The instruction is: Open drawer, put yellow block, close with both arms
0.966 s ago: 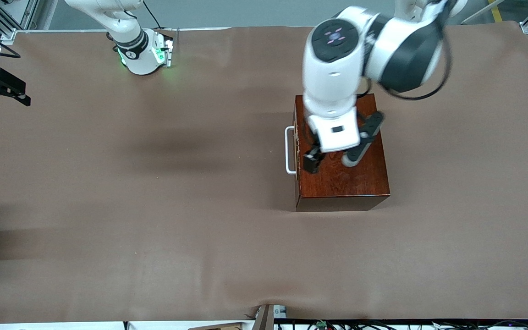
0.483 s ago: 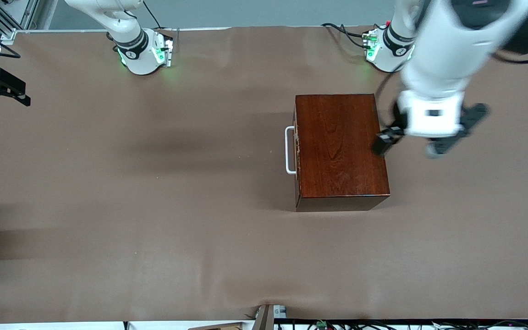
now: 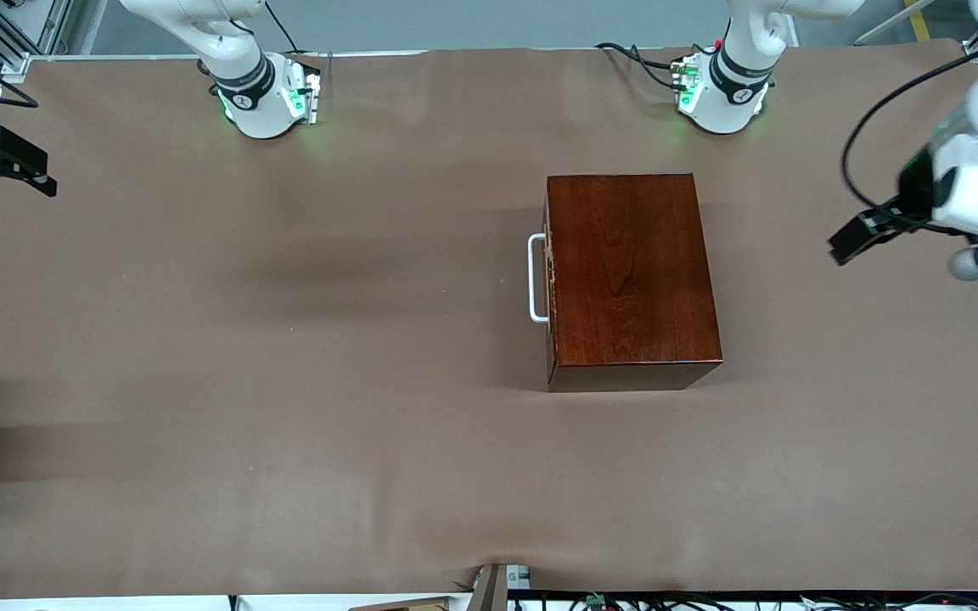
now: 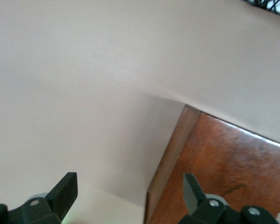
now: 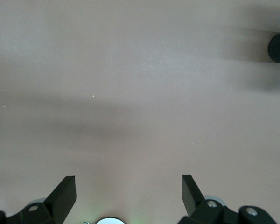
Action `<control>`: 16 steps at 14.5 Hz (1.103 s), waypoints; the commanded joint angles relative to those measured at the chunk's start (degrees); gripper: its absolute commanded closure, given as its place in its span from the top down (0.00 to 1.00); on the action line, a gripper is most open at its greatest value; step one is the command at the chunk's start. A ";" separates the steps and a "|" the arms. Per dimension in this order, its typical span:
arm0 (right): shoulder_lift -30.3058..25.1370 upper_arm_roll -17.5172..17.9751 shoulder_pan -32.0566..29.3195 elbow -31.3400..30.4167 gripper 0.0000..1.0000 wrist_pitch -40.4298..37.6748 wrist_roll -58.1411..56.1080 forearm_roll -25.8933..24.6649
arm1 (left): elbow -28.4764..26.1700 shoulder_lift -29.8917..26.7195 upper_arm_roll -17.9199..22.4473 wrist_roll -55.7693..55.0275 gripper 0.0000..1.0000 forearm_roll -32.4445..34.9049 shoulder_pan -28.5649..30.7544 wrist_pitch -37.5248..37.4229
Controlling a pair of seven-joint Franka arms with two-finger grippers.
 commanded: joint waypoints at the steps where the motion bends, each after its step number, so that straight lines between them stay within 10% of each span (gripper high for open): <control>1: 0.59 0.43 -0.65 1.17 1.00 -0.29 -0.17 -0.26 | -0.99 -2.62 -0.58 5.36 1.00 -1.71 2.71 -1.08; 16: 0.67 0.43 -0.30 1.17 1.00 -0.21 -0.17 -0.26 | -9.33 -9.74 -8.02 24.28 1.00 -1.72 9.82 -1.26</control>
